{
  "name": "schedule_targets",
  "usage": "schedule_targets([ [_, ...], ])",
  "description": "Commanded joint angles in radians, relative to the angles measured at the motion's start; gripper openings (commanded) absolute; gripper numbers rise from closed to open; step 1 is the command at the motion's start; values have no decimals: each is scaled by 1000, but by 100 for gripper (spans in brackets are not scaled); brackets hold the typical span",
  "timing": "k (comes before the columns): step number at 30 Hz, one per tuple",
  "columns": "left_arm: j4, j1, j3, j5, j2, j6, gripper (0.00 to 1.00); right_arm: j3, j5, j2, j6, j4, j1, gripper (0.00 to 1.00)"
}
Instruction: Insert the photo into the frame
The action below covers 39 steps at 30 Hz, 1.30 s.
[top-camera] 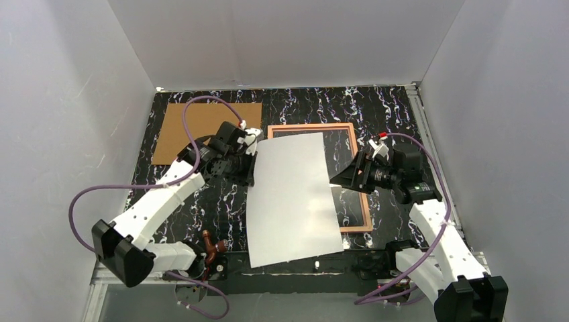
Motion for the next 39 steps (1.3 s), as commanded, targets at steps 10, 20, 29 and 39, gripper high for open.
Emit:
schedule_targets([
  [10,99,213,165,329,265,-129,0,66,12,-80,48,-102,-7,89],
  [20,10,286,402,566,546,-49,0,59,12,-95,62,-120,-7,89],
  [29,-126,286,522,683,661,130,0,83,25,-98,53,-149,-8,89],
  [39,-204,287,615,740,739,203,0,95,27,-87,49,-157,-9,89],
])
